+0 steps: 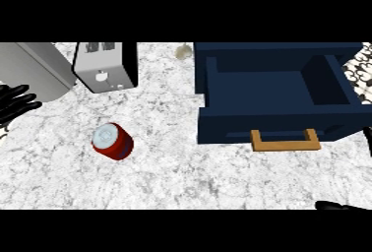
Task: Pick up the can, place it into the drawer and close the drawer
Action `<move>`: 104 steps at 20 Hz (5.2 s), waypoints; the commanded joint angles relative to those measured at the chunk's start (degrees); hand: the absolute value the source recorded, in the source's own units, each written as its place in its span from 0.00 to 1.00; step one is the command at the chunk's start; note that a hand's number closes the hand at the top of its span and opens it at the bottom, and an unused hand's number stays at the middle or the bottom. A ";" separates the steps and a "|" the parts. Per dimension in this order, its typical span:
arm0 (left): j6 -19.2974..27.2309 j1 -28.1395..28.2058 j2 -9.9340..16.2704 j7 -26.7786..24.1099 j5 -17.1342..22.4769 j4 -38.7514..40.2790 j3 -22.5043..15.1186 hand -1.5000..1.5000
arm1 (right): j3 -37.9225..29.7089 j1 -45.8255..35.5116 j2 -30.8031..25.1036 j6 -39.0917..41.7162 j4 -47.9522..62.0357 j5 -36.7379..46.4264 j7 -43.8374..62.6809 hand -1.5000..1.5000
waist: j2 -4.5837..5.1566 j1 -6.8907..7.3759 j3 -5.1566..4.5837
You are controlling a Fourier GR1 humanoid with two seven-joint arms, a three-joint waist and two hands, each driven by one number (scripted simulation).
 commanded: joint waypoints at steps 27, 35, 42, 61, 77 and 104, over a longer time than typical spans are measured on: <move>6.62 -11.33 -5.20 20.00 15.17 12.98 -11.29 0.00 | -16.10 11.78 -0.10 16.58 -0.96 -12.88 -4.79 0.00 | -0.16 0.71 0.01; 4.78 -7.20 -13.18 16.30 1.77 11.25 -9.04 0.00 | -19.78 13.04 -0.04 20.95 -1.05 -15.77 -4.56 0.00 | -0.17 0.79 0.00; 3.47 -6.51 -20.22 8.24 -14.88 17.50 -6.15 0.00 | -21.18 9.98 -0.72 19.27 -2.43 -15.39 -0.12 0.00 | -0.05 0.80 -0.04; 5.79 -17.76 -21.49 -28.75 -49.29 51.36 -4.51 0.00 | -24.55 10.42 2.10 25.25 -0.87 -16.39 -2.05 0.00 | 0.32 -0.41 -0.12; 7.23 -18.53 -23.30 -39.00 -54.10 61.29 -9.53 0.00 | -25.16 10.86 2.86 24.29 -5.60 -19.29 2.43 0.00 | 0.67 -0.84 -0.23; 36.91 -18.26 -33.01 -31.55 -32.15 62.13 10.86 1.00 | -30.03 15.56 4.65 26.03 -7.16 -23.18 3.34 0.00 | -0.86 2.88 0.09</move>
